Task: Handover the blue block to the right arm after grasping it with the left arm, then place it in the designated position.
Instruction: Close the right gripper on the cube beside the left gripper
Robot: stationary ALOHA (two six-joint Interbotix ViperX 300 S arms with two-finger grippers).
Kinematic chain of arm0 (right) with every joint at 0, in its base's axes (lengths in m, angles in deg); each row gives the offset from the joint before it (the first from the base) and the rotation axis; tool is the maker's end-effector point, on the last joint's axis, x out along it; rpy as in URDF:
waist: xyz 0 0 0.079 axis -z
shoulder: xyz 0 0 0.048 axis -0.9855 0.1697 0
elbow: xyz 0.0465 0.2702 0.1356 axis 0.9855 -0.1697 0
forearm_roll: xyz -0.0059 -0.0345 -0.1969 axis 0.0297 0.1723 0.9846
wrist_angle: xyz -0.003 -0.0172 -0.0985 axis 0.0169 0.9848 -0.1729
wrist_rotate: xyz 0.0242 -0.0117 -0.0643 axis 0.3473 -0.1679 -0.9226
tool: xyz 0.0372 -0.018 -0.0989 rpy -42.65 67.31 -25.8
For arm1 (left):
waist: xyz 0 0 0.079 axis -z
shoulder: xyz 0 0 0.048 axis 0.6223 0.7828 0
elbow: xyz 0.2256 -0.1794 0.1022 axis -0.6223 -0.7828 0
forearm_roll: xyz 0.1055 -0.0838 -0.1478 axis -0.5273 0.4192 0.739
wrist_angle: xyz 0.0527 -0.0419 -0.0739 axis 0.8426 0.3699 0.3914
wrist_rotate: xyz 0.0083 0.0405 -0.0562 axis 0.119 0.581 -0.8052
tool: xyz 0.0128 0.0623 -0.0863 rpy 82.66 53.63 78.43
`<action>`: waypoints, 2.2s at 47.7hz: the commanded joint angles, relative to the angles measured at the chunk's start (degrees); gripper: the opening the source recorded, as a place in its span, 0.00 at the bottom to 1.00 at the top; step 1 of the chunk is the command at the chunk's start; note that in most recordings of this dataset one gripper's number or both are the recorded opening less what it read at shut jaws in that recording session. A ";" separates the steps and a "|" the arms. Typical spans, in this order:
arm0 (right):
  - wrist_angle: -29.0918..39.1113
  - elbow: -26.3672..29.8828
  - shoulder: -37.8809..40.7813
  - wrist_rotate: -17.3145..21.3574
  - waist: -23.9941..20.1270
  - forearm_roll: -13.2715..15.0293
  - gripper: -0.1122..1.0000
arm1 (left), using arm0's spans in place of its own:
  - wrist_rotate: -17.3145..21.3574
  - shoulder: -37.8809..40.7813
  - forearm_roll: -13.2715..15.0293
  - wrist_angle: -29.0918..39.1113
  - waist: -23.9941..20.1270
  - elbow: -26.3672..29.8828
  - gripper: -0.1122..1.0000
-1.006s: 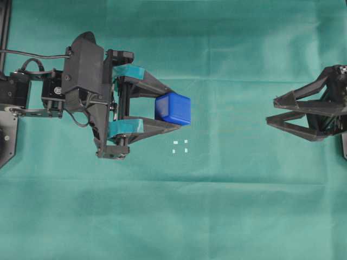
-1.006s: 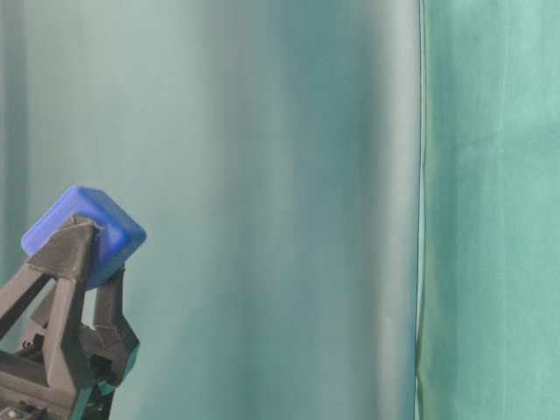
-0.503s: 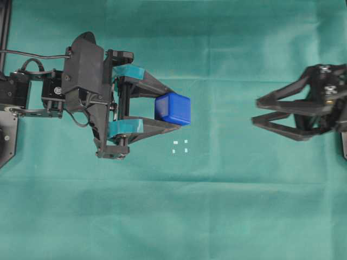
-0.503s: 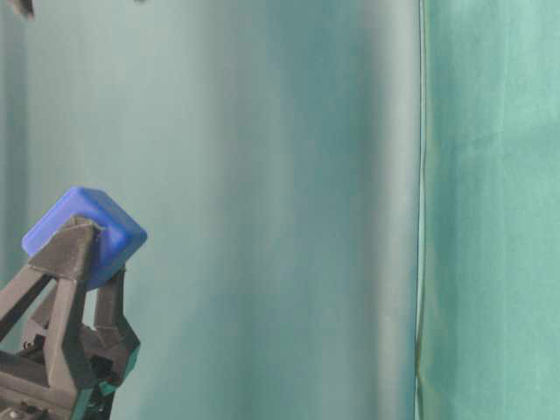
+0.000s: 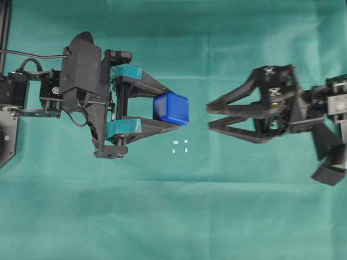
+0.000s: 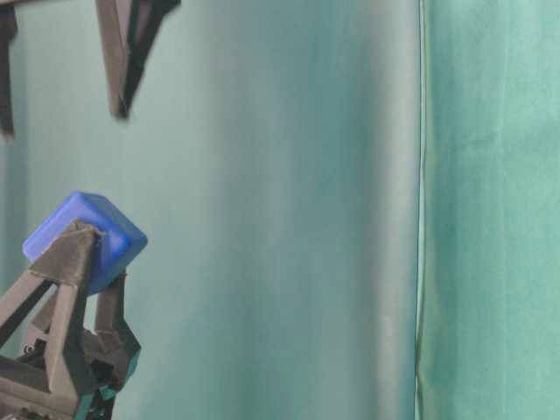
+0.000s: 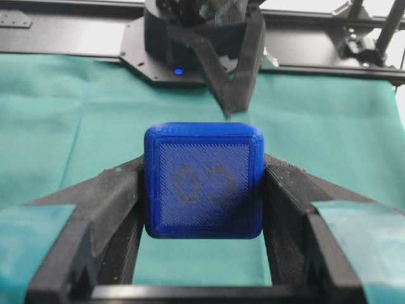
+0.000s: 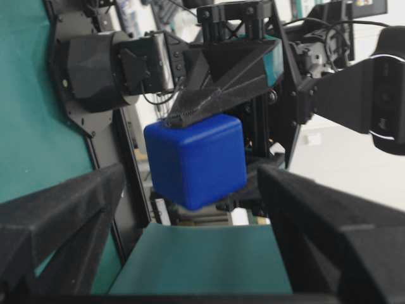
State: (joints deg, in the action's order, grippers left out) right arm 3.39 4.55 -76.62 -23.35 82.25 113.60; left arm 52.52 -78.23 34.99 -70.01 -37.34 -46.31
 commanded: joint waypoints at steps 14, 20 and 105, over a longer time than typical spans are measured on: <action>-0.44 7.91 7.38 0.00 0.00 0.00 0.94 | -0.09 -1.49 0.09 -0.18 -0.09 0.35 0.52; -0.35 9.67 9.14 0.00 0.00 0.00 0.94 | -0.09 -1.49 0.09 -0.18 -0.09 0.35 0.52; 9.14 14.15 11.51 0.88 -0.35 0.97 0.69 | -0.62 -1.32 0.35 0.62 0.79 1.05 0.52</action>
State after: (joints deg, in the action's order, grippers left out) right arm 12.53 17.21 -64.49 -22.73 81.63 114.92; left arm 52.00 -78.58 35.17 -69.05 -37.43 -46.58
